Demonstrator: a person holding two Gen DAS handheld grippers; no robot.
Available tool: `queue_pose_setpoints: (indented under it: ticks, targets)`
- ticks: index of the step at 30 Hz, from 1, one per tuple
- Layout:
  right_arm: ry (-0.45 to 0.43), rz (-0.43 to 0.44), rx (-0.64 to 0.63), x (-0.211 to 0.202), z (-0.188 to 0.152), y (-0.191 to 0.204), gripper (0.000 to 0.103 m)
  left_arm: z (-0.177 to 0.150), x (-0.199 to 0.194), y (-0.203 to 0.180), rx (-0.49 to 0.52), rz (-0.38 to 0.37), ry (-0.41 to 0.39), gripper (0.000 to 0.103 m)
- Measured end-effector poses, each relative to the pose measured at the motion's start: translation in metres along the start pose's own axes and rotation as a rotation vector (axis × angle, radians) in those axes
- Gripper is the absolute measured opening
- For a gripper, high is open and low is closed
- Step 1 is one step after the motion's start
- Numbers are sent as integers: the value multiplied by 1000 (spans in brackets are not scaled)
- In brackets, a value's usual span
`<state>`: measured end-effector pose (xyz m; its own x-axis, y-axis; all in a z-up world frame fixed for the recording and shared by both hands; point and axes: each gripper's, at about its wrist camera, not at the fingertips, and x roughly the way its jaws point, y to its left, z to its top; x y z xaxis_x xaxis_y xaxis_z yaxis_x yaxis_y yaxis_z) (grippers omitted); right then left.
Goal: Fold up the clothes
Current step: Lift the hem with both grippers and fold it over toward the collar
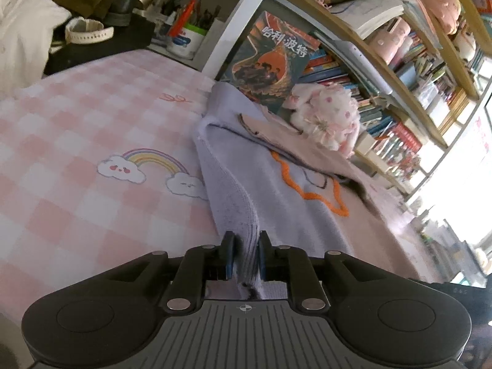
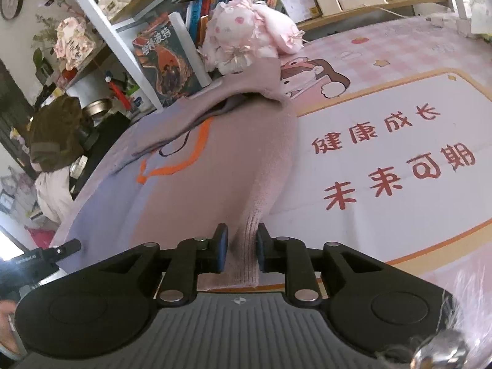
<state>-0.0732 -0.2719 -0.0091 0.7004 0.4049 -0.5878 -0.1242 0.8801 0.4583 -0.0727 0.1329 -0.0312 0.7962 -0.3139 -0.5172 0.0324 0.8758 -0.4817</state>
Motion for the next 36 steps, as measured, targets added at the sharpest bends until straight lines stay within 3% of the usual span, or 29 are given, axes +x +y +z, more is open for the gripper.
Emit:
queue_pose_setpoints:
  ticks: [2,10,12,17,24,31,36]
  targets:
    - [2,-16,-23,0,0,2,10,0,-1,-1,13,17,2,17]
    - [9,-11,-34,-2,-2,0,10,-1,-1,-7,68,41,10,16]
    - [6,-5,-31,-2,-2,-1,10,-2,1,-9,85,46,-3,8]
    - [5,-6,-55,-1,0,-2,10,-3,3,-16,162,77,-10,5]
    - [-5,31,-31,-18,-8,-9,6,-14,-19,-2,63,-15,-3,4]
    - [7,137,38,-73,-28,-18,6,-34,-68,7,-66,-150,-5,4]
    - [9,231,54,-105,-37,-6,6,-26,-89,10,-148,-250,-55,4]
